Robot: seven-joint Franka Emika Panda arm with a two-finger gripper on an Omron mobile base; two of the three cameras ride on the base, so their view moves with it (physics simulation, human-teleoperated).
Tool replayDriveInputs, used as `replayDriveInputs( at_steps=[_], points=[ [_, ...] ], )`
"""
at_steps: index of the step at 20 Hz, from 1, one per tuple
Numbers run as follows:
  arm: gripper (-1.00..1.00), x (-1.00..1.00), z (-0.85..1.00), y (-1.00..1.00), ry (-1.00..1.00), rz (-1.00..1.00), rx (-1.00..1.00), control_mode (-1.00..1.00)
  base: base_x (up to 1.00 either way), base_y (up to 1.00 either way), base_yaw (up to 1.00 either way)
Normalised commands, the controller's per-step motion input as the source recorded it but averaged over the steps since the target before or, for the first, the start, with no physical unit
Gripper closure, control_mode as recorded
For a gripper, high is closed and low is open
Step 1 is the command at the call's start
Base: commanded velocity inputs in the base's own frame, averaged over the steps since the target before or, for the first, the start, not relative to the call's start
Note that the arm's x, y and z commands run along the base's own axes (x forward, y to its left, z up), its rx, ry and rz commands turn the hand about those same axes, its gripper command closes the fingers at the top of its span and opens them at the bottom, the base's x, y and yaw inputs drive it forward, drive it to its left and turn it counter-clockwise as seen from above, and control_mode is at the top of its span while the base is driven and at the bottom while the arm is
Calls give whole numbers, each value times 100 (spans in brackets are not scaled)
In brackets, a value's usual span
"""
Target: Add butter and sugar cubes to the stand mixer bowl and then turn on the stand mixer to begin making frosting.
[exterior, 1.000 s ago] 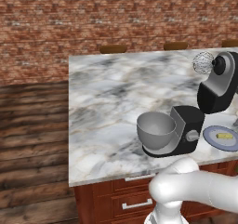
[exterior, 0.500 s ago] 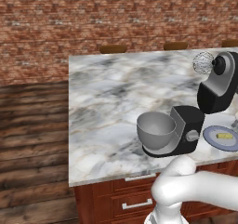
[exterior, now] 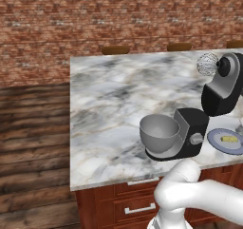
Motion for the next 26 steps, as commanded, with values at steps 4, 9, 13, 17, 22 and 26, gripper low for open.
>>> replayDriveInputs(
  at_steps=[4, 9, 13, 17, 22, 26],
  points=[
    [-100, 21, -14, 2, 0, 0, 0, -100, 0, 0, 0],
    [-100, 20, -26, 0, 1, 0, -2, -100, 0, 0, 0],
    [-100, 36, -7, 0, 2, 0, 0, -100, 0, 0, 0],
    [-100, 25, -25, -11, 6, 0, 0, -100, 0, 0, 0],
    [-100, 19, -26, -36, 4, 0, 0, -100, 0, 0, 0],
    [-100, 36, -15, -13, 9, 0, 0, -100, 0, 0, 0]
  ],
)
